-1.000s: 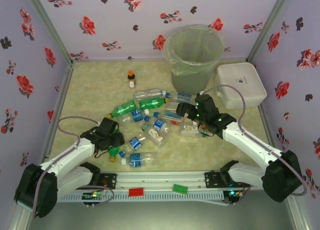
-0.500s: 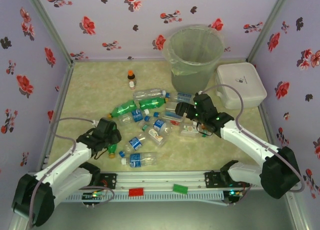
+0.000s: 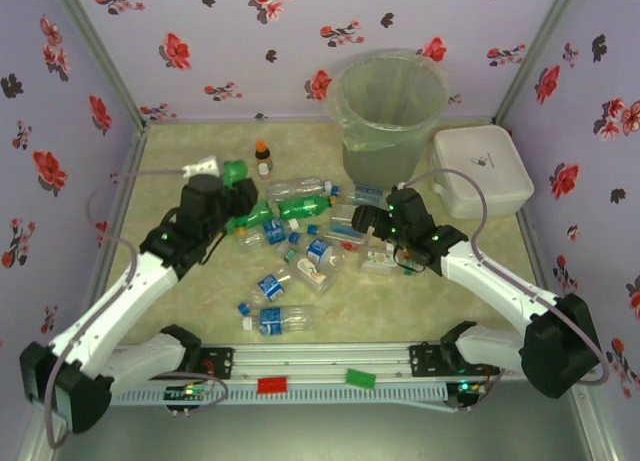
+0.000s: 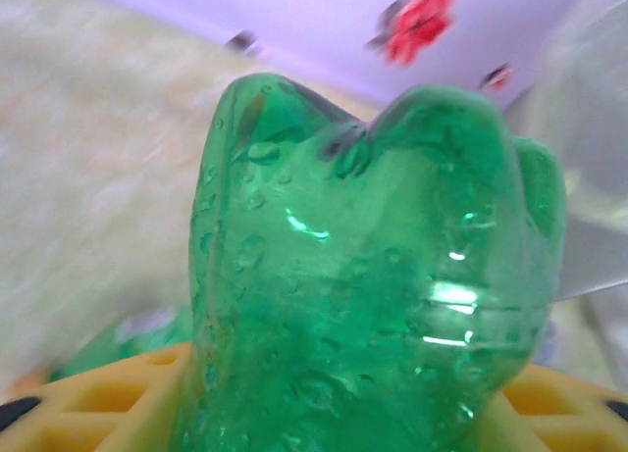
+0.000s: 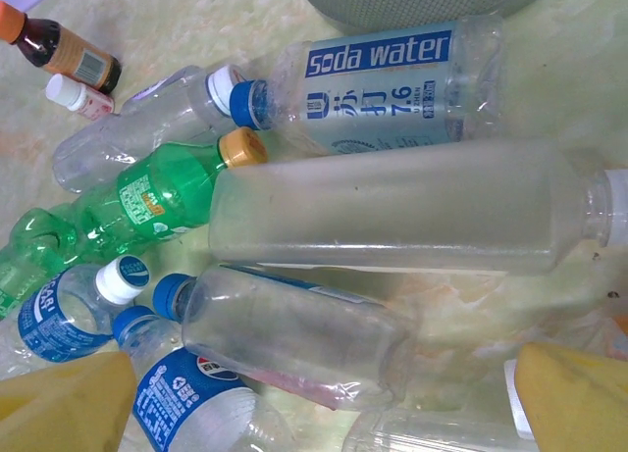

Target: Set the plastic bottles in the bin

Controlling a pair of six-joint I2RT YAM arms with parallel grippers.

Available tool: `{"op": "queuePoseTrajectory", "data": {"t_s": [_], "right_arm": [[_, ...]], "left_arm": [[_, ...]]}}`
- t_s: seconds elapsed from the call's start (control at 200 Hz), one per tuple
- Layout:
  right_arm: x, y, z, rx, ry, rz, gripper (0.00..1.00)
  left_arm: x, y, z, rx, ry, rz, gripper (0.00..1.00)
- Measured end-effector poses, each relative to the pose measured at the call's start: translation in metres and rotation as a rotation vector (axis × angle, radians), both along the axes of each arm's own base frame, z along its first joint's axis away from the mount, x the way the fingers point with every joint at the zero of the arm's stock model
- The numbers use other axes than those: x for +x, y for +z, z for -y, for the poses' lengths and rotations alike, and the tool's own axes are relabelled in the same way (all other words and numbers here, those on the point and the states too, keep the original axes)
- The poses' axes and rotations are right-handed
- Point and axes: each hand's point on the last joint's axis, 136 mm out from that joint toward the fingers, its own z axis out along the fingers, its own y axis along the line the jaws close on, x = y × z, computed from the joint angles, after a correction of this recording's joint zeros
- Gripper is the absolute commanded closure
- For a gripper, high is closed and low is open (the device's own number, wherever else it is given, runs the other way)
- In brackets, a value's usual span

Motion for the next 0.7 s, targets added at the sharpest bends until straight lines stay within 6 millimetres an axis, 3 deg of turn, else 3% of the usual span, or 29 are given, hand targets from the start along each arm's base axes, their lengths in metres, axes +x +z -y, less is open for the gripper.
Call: {"op": "queuePoseTrajectory", "data": {"t_s": [0.16, 0.29, 0.525, 0.7], "right_arm": [[-0.004, -0.011, 0.003, -0.012, -0.005, -0.019, 0.0], [-0.009, -0.022, 0.007, -0.022, -0.011, -0.044, 0.0], [-0.012, -0.028, 0.01, -0.023, -0.029, -0.059, 0.0], [-0.018, -0.032, 0.016, -0.033, -0.039, -0.066, 0.0]], "left_arm": [[0.045, 0.062, 0.065, -0.018, -0.14, 0.146, 0.65], [0.081, 0.094, 0.113, -0.028, -0.235, 0.222, 0.65], [0.136, 0.121, 0.181, -0.048, -0.355, 0.294, 0.65], [0.165, 0.133, 0.213, -0.06, -0.406, 0.331, 0.66]]}}
